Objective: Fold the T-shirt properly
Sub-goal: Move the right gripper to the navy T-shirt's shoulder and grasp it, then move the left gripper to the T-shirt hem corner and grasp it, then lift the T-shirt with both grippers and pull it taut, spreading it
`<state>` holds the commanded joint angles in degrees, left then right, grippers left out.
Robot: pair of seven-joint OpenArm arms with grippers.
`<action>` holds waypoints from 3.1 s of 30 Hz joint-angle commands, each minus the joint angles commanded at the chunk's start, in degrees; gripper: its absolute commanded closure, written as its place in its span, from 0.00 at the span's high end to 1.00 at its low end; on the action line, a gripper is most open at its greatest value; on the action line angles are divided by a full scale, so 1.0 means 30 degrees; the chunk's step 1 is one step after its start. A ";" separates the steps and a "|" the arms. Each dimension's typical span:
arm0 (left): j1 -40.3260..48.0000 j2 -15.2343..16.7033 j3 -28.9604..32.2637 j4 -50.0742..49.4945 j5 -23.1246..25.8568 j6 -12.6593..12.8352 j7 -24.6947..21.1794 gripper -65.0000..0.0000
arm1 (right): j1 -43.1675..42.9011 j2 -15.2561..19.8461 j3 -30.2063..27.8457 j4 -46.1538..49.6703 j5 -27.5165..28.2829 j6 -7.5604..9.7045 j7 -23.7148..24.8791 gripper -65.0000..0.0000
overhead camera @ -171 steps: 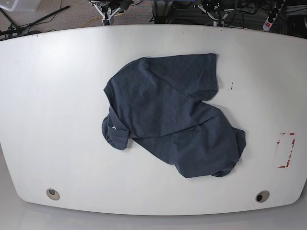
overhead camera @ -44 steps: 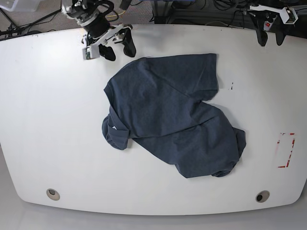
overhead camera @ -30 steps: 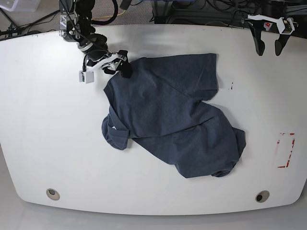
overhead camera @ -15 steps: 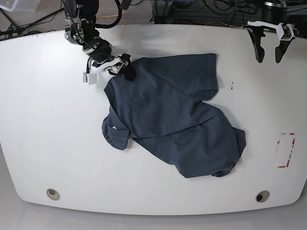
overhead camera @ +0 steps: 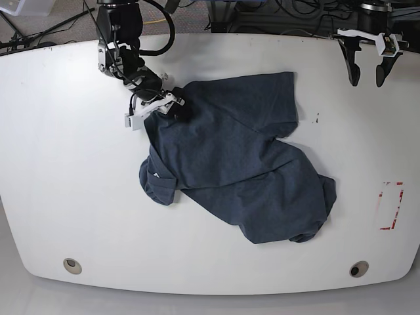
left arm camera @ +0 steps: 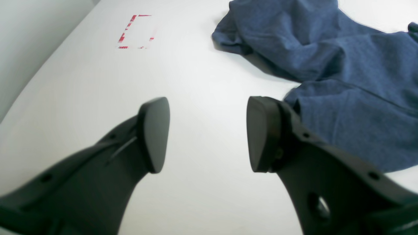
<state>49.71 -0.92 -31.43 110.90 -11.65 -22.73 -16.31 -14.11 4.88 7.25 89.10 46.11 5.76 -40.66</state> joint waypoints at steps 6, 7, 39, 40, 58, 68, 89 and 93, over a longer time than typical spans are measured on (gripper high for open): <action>-0.0879 0.0147 0.0029 0.0000 0.0029 0.0059 0.0938 0.53 | -0.0088 0.0029 0.0176 0.0703 -0.0029 0.0000 -0.0059 0.00; -0.1348 0.0147 0.0029 0.0000 -0.0029 0.0059 0.1875 0.53 | -0.0205 0.0029 0.0205 0.1084 -0.0029 0.0000 -0.0029 0.00; -1.9575 -0.0205 -0.0557 -0.8381 0.3165 -0.0029 1.7114 0.53 | -0.5011 0.4044 0.1553 0.8117 0.0029 0.0234 0.0029 0.00; -2.0044 -0.0381 -0.0498 -0.9231 0.3223 -0.0029 1.7084 0.53 | -0.5011 0.4044 0.1553 0.8117 0.0029 0.0234 0.0029 0.00; -2.3707 -0.1231 0.2022 -1.7582 0.3194 -0.0059 1.4828 0.53 | -0.5011 0.2608 0.1553 0.8117 -0.0029 0.0234 0.0029 0.00; -2.4205 -0.1201 0.3136 -1.8491 0.3165 -0.0059 1.4359 0.53 | -0.5011 0.2256 0.1553 0.8088 -0.0059 0.0234 0.0029 0.00; -2.2242 -0.1348 0.3487 -1.3187 0.3282 -0.0059 1.4154 0.00 | -0.3634 0.2755 0.5040 0.8117 0.0088 0.1788 0.0029 0.00; -2.1451 -0.1377 0.3546 -1.0813 0.3282 -0.0059 1.4183 0.00 | -0.2608 0.2755 0.5363 0.8117 0.0000 0.2374 0.0029 0.00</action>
<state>-14.64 -5.05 -20.79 78.46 -1.80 -22.90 26.24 -21.93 13.14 23.34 113.45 46.11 12.88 -40.57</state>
